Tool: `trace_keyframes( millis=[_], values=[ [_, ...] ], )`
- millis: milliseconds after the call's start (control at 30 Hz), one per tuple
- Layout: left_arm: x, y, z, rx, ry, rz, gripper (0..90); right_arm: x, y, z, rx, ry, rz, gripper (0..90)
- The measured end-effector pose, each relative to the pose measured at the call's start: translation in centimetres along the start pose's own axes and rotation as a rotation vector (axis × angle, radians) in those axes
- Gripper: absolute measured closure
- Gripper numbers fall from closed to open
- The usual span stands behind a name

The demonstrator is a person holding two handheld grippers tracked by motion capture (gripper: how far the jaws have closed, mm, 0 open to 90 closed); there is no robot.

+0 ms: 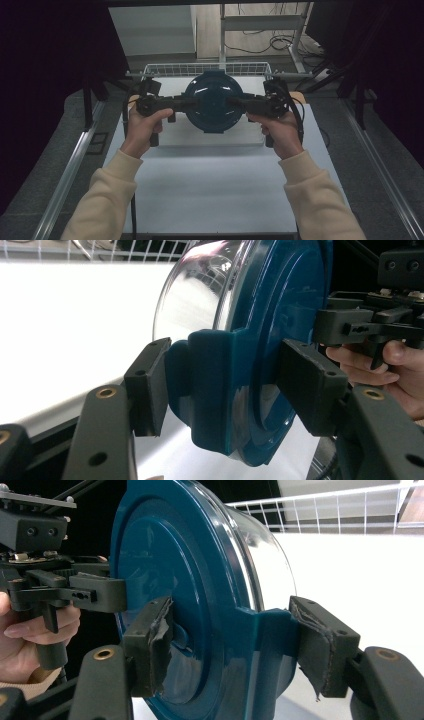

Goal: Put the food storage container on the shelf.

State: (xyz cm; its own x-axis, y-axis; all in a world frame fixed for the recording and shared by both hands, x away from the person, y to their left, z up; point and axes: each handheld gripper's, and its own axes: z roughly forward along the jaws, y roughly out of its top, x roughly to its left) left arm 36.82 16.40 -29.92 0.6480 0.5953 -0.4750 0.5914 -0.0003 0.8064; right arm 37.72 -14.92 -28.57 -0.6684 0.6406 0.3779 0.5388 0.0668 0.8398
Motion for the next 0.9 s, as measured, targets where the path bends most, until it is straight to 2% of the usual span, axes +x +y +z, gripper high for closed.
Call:
trace_keyframes(
  millis=[133,233,367,433,500,600,733,900],
  values=[
    [0.3,1.5,0.0,-0.007,-0.004,0.01,39.8,0.1,1.5,0.1,-0.006,-0.007,-0.011,35.9],
    [0.8,2.4,0.2,-0.013,-0.004,0.003,39.7,-0.3,2.6,0.5,-0.004,-0.004,-0.015,36.0],
    [2.0,3.5,0.9,-0.011,-0.002,-0.032,39.6,-1.2,4.1,1.5,0.019,-0.004,-0.008,36.0],
    [2.9,4.0,1.5,-0.004,0.001,-0.042,39.6,-2.0,4.7,2.2,0.033,-0.003,0.0,36.0],
    [4.0,4.2,2.1,0.0,-0.001,-0.071,39.5,-2.8,5.2,3.0,0.042,0.001,0.013,36.0],
    [5.7,4.2,3.2,0.011,-0.005,-0.104,39.3,-4.2,5.3,4.4,0.057,-0.005,0.031,36.0],
    [7.4,4.0,4.4,0.029,-0.001,-0.133,39.1,-6.1,5.0,6.1,0.093,0.001,0.079,36.0],
    [8.6,4.4,4.8,0.016,-0.021,-0.199,39.9,-7.1,5.0,6.8,0.062,0.004,0.118,36.1]
  ],
)
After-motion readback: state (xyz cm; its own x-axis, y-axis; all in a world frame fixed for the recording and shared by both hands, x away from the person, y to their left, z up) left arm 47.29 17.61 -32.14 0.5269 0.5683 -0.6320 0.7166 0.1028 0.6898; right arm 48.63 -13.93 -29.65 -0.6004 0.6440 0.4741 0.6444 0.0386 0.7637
